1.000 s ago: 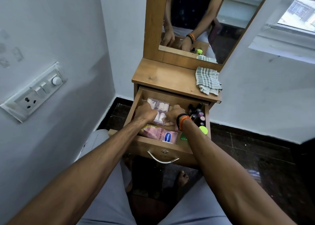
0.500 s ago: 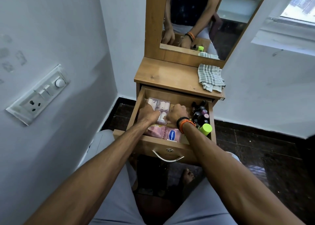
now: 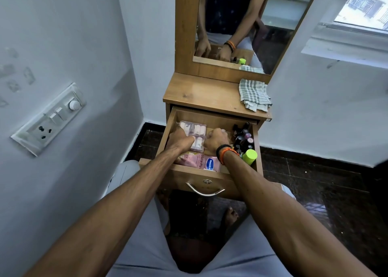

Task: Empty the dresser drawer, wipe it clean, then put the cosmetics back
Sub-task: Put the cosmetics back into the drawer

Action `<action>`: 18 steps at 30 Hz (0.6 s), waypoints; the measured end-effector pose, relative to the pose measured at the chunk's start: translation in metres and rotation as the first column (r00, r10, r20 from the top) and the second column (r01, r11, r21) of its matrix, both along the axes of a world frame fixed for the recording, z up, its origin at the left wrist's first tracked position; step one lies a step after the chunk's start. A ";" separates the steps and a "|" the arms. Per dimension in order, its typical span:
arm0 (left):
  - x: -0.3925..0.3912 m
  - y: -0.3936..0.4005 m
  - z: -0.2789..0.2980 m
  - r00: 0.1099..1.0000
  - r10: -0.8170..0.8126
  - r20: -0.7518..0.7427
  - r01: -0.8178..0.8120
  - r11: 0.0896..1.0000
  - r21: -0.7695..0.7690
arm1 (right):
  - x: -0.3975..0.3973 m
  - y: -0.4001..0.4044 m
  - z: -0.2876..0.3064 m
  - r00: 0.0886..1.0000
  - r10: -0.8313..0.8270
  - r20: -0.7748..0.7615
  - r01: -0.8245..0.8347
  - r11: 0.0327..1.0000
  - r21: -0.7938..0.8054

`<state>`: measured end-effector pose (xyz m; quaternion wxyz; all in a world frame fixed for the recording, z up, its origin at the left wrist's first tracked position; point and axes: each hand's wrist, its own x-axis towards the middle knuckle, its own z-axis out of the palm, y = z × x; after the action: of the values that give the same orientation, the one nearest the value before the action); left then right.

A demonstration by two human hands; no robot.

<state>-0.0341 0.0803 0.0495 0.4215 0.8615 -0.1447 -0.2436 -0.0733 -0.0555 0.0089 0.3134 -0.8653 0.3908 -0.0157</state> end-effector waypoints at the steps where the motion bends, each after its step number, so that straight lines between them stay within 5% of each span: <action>1: 0.000 0.000 0.000 1.000 -0.002 0.003 0.002 1.000 0.003 | -0.001 0.000 0.000 1.000 -0.010 0.010 0.010 1.000 0.008; 11: -0.002 0.003 0.002 0.992 -0.052 0.113 0.048 0.998 0.035 | -0.011 0.015 0.023 0.998 -0.013 0.067 0.014 1.000 -0.009; 18: -0.008 0.012 0.004 0.919 -0.157 0.363 0.141 0.987 0.072 | -0.049 0.031 0.043 0.941 -0.051 0.335 0.080 0.994 -0.073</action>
<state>-0.0424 0.0924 0.0539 0.3479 0.8874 -0.2805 -0.1128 -0.1228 -0.0240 0.0517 0.3368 -0.8494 0.3599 -0.1884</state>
